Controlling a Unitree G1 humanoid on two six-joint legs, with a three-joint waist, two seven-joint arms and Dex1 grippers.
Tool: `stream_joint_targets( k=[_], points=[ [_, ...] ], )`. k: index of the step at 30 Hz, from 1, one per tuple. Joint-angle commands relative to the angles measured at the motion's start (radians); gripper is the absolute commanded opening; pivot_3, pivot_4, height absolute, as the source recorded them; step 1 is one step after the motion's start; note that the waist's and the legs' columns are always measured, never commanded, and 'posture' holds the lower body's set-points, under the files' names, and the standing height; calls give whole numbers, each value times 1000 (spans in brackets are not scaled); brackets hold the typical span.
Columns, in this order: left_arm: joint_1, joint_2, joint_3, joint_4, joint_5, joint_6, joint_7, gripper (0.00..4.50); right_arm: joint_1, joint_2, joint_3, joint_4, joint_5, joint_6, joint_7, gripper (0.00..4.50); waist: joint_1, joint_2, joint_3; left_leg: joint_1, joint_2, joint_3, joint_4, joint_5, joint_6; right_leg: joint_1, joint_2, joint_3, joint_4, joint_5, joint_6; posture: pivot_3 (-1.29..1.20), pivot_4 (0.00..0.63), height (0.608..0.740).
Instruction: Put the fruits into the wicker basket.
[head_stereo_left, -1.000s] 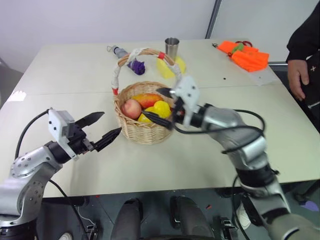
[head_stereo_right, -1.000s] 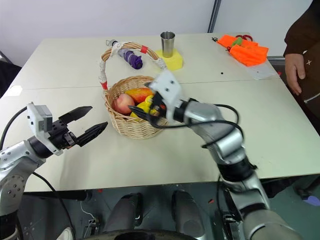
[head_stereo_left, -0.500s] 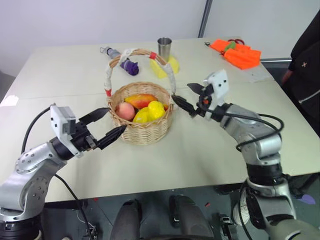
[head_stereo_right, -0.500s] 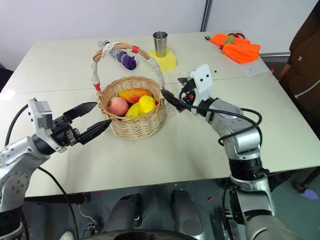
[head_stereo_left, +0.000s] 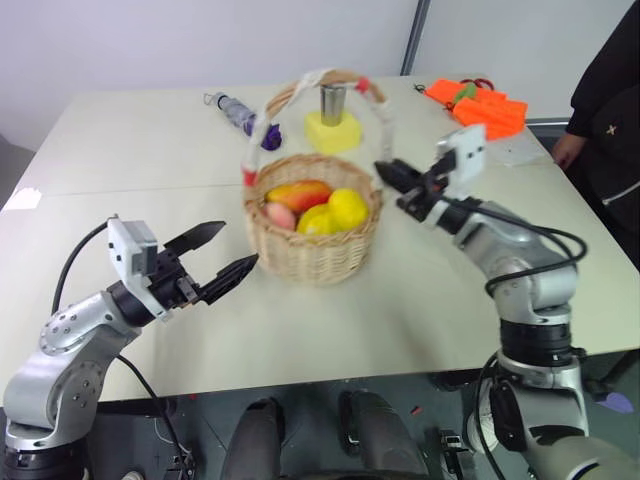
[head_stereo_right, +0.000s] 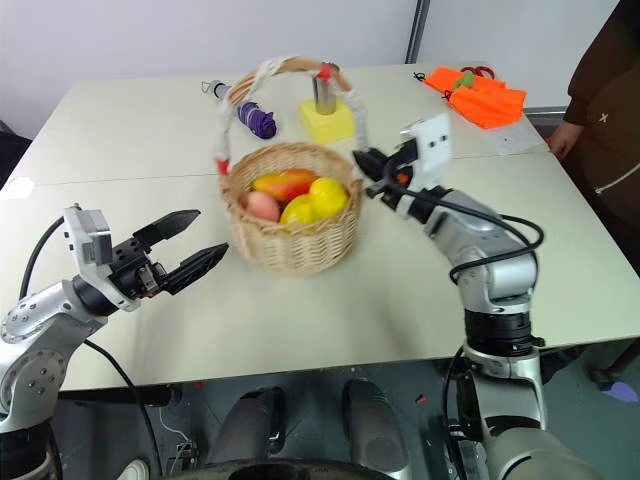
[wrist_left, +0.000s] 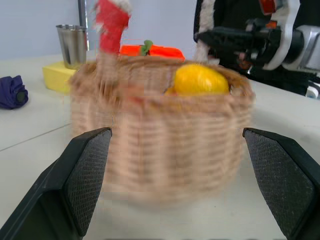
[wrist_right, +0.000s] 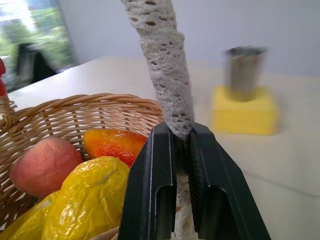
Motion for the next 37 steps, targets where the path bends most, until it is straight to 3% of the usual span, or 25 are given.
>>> stream_joint_targets(
  k=[1,8,12,16,25,30,37],
  points=[
    [-26,-1,-20,5,10,-28,-13,4500,-40,-78,-123,110,-101,-95,-130,53,3,0,0,0,0,0,0,0,0,0,0,0,-1,0,0,0,150,740],
    [-60,-13,-58,29,22,-44,-20,4500,-87,-121,-176,338,-192,-224,-248,53,-16,1,1,1,0,1,-1,0,0,0,1,2,0,0,0,0,150,740],
    [-65,-20,-64,40,33,-49,-9,4500,-77,-135,-177,342,-174,-244,-207,1673,-10,1,1,2,1,1,-2,0,1,0,3,2,1,1,3,0,150,740],
    [-45,-30,-52,56,52,-46,19,4500,-12,-177,-176,276,-158,-245,-126,3602,-6,1,1,2,0,1,-1,0,1,0,2,2,1,1,3,0,150,740],
    [58,-31,31,134,174,-110,109,4500,240,-308,-237,169,-45,-215,153,3602,-7,1,0,2,0,2,-1,0,1,1,0,3,0,-1,2,0,150,740],
    [131,-38,60,193,246,-143,151,4500,410,-315,-142,-33,44,-233,381,3602,-11,2,0,3,1,1,-1,0,1,1,1,3,1,-3,5,0,150,740],
    [189,-65,75,222,264,-196,155,4500,408,-255,-44,-103,62,-244,409,3602,-5,0,0,2,0,2,1,0,1,1,0,2,0,-3,4,0,150,740]
  ],
)
